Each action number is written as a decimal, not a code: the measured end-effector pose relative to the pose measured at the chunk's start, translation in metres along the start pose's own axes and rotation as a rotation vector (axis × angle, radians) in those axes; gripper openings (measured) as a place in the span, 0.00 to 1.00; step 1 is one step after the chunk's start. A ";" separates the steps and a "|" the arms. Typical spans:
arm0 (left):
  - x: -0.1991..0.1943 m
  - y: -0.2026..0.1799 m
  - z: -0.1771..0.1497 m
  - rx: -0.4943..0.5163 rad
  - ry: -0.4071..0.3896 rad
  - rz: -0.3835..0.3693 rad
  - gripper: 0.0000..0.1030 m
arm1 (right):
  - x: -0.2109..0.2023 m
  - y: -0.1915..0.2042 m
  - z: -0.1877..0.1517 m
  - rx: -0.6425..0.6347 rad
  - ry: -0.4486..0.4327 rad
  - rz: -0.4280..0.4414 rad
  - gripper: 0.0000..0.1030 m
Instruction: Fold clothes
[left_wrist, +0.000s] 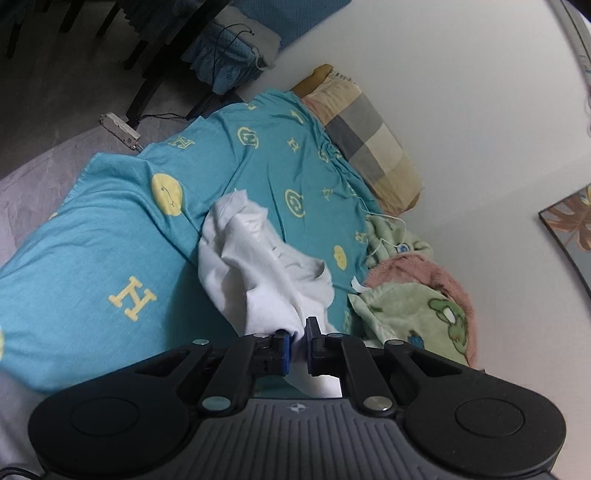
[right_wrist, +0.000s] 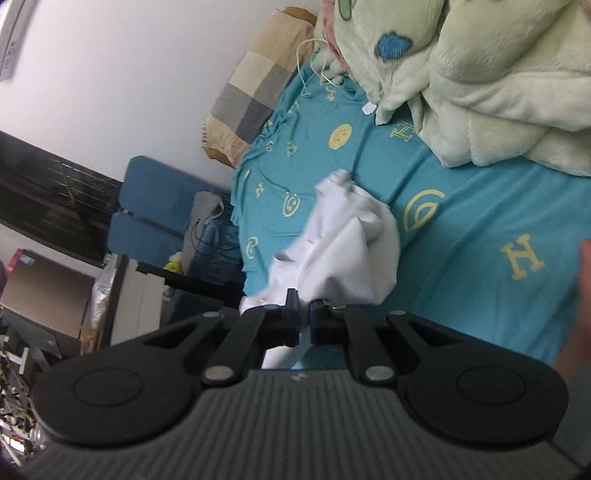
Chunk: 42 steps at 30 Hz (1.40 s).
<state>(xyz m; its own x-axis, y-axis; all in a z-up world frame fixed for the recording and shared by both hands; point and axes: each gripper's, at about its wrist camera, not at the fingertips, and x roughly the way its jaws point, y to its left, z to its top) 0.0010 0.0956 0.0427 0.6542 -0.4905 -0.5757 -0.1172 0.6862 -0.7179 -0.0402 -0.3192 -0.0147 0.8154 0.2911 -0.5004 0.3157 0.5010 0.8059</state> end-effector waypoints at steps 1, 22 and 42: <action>-0.012 -0.001 -0.007 0.010 -0.001 0.004 0.08 | -0.011 0.000 -0.006 -0.004 0.000 0.000 0.08; 0.049 0.003 0.033 -0.059 0.033 0.054 0.09 | 0.058 0.006 0.024 0.037 0.041 -0.078 0.08; 0.244 0.041 0.089 0.142 0.078 0.241 0.10 | 0.238 -0.034 0.073 -0.020 0.165 -0.238 0.09</action>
